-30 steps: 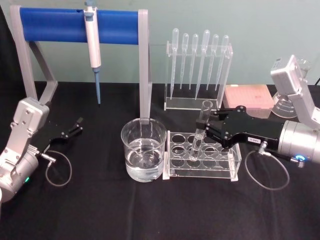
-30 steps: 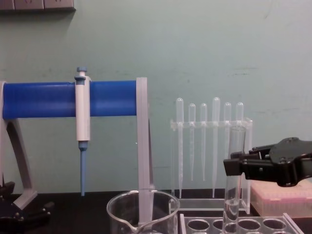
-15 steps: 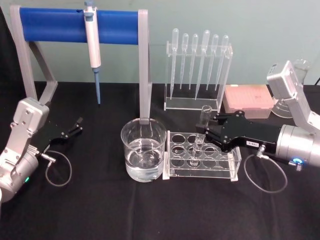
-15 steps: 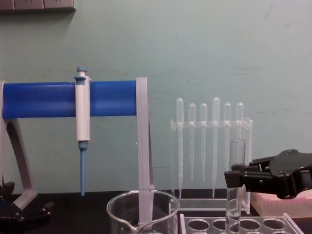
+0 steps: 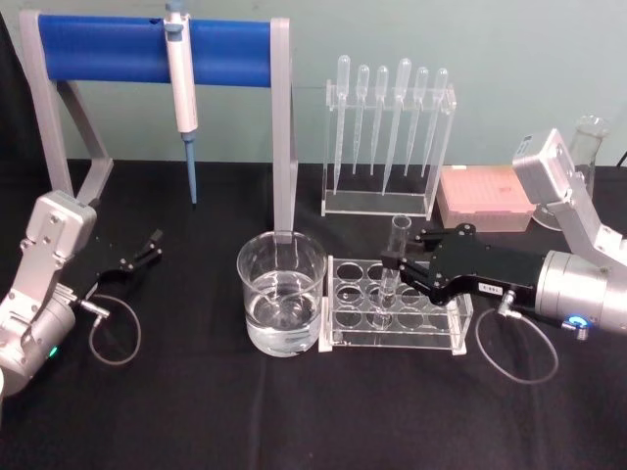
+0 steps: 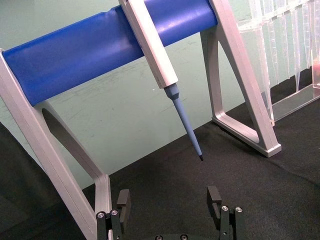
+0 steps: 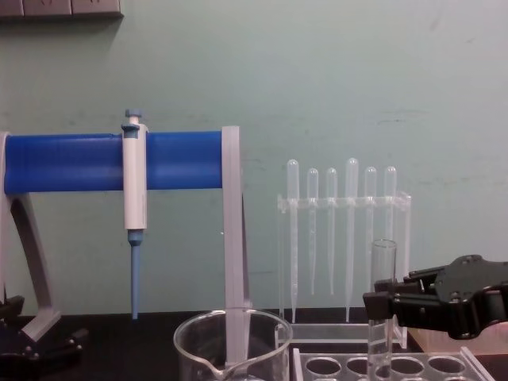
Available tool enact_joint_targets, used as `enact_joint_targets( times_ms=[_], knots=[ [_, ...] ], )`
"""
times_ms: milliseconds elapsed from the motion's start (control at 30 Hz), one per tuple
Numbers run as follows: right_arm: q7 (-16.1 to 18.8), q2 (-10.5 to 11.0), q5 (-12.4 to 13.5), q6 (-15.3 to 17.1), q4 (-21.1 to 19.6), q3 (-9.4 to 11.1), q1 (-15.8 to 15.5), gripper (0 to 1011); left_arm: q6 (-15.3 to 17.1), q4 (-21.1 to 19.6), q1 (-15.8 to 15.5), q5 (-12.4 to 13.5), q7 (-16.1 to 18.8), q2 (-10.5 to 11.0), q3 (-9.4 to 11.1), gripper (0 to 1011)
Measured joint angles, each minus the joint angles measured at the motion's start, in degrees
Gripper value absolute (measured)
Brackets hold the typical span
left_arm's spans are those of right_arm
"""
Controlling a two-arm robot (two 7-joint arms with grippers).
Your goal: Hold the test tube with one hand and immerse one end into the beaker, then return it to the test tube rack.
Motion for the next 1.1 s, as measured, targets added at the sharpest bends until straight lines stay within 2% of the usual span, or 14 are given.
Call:
enact_joint_targets(
  times_ms=[233, 333, 467, 567, 667, 733, 900, 933, 1067, 1100],
  knots=[
    [-0.03, 0.01, 0.06, 0.0, 0.0, 0.0, 0.0, 242, 0.0, 0.0, 0.0, 0.0, 0.0, 0.0, 0.0, 1000],
    [-0.03, 0.02, 0.08, 0.0, 0.01, 0.0, 0.0, 282, 0.0, 0.0, 0.0, 0.0, 0.0, 0.0, 0.0, 1000],
    [-0.02, 0.03, 0.13, 0.01, 0.02, 0.01, 0.02, 445, 0.0, 0.0, 0.0, 0.0, 0.0, 0.0, 0.0, 1000],
    [-0.01, 0.04, 0.16, 0.01, 0.02, 0.02, 0.04, 504, 0.0, 0.0, 0.0, 0.0, 0.0, 0.0, 0.0, 1000],
    [0.0, 0.06, 0.19, 0.02, 0.02, 0.02, 0.05, 647, 0.0, 0.0, 0.0, 0.0, 0.0, 0.0, 0.0, 1000],
    [0.04, 0.19, 0.45, 0.0, -0.34, 0.29, -0.08, 683, 0.0, 0.0, 0.0, 0.0, 0.0, 0.0, 0.0, 1000],
    [0.52, 1.49, 2.9, -0.59, -3.99, 2.52, -1.32, 855, 0.0, 0.0, 0.0, 0.0, 0.0, 0.0, 0.0, 1000],
    [0.52, 1.67, 3.28, -0.67, -4.59, 2.92, -1.53, 855, 0.0, 0.0, 0.0, 0.0, 0.0, 0.0, 0.0, 1000],
    [-0.01, 2.46, 5.24, -1.1, -6.89, 4.76, -2.65, 983, 0.0, 0.0, 0.0, 0.0, 0.0, 0.0, 0.0, 1000],
    [-0.3, 2.59, 5.64, -1.23, -7.3, 5.19, -2.93, 983, 0.0, 0.0, 0.0, 0.0, 0.0, 0.0, 0.0, 1000]
  ],
)
